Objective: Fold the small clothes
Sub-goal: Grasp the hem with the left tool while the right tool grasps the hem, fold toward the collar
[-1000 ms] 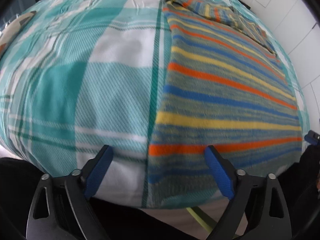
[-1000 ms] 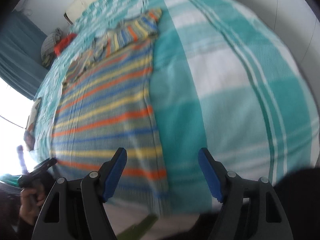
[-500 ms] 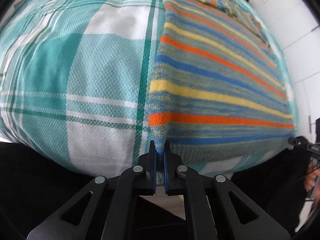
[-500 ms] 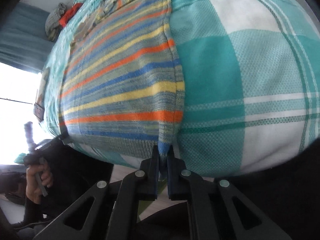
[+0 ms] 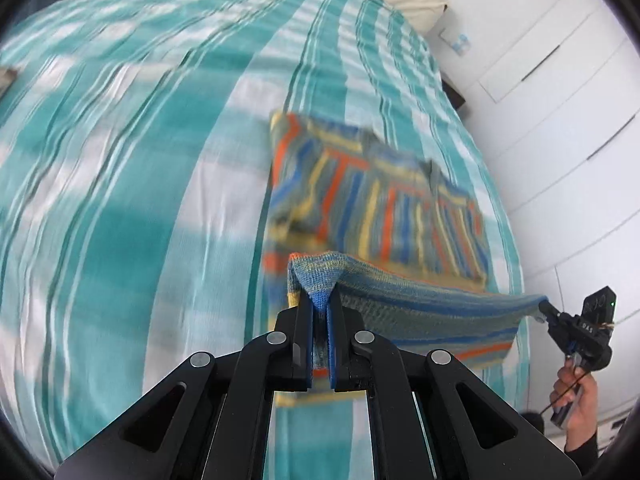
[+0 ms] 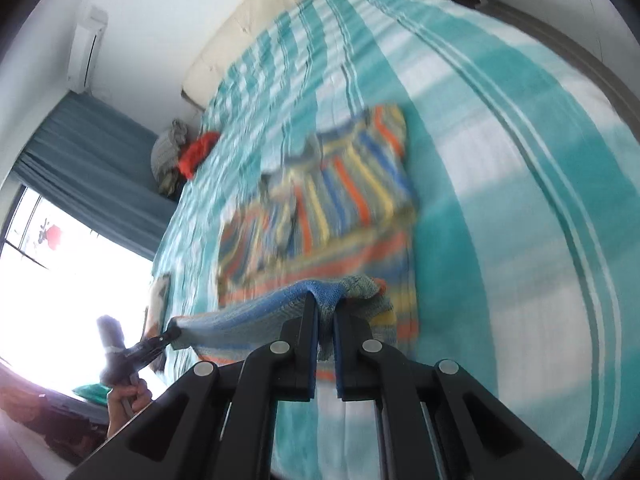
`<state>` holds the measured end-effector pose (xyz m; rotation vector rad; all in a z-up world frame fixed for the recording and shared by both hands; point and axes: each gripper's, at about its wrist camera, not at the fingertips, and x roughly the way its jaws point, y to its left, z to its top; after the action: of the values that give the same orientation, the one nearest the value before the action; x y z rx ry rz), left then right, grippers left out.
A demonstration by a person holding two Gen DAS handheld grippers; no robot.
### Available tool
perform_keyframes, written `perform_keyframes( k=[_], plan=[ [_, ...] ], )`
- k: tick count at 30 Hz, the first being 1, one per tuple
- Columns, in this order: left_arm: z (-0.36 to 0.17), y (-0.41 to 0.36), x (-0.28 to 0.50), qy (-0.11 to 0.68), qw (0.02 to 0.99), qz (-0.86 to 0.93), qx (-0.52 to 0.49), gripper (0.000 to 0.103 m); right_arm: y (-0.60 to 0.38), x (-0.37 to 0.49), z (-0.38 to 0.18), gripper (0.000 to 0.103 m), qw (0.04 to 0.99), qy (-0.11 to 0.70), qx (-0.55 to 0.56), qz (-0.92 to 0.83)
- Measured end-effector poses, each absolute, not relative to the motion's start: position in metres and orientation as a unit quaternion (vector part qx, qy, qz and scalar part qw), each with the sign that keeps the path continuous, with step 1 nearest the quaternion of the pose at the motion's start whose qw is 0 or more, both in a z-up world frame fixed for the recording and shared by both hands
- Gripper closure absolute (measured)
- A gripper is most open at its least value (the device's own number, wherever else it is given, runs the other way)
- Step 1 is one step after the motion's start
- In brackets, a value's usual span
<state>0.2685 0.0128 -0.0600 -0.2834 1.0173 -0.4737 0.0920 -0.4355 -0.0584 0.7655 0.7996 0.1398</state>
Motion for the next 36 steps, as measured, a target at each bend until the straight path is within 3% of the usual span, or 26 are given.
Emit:
perform_keyframes(
  k=[12, 15, 16, 17, 20, 24, 26, 29, 32, 36],
  plan=[
    [-0.086, -0.055, 0.454, 0.505, 0.836, -0.181, -0.115, 0.099, -0.511, 0.292, -0.086, 0.097, 0.835, 0.389, 0.389, 0.035],
    [-0.092, -0.051, 0.483, 0.495, 0.844, -0.150, -0.143, 0.086, -0.528, 0.321, -0.102, 0.091, 0.829, 0.365, 0.421, 0.053],
    [-0.090, -0.044, 0.487, 0.485, 0.846, -0.146, -0.164, 0.072, -0.536, 0.325, -0.104, 0.088, 0.830, 0.348, 0.434, 0.038],
    [-0.085, -0.036, 0.487, 0.475, 0.848, -0.146, -0.182, 0.060, -0.543, 0.325, -0.104, 0.075, 0.830, 0.331, 0.449, 0.030],
    [-0.071, -0.018, 0.469, 0.455, 0.853, -0.167, -0.195, 0.041, -0.550, 0.319, -0.092, 0.071, 0.836, 0.301, 0.458, 0.026],
    [-0.060, -0.028, 0.427, 0.476, 0.842, -0.238, -0.090, 0.039, -0.499, 0.320, -0.067, 0.071, 0.859, 0.412, 0.289, 0.093],
    [-0.070, -0.056, 0.405, 0.509, 0.811, -0.290, -0.009, 0.030, -0.464, 0.325, -0.073, 0.071, 0.841, 0.487, 0.202, 0.121],
    [-0.093, -0.098, 0.402, 0.530, 0.789, -0.304, 0.065, 0.030, -0.424, 0.351, -0.091, 0.071, 0.820, 0.542, 0.130, 0.131],
    [-0.107, -0.112, 0.441, 0.532, 0.811, -0.238, 0.039, 0.032, -0.418, 0.398, -0.088, 0.072, 0.856, 0.494, 0.133, 0.075],
    [-0.079, -0.069, 0.463, 0.496, 0.839, -0.190, -0.117, 0.030, -0.426, 0.401, -0.044, 0.071, 0.911, 0.373, 0.176, 0.000]
  ],
)
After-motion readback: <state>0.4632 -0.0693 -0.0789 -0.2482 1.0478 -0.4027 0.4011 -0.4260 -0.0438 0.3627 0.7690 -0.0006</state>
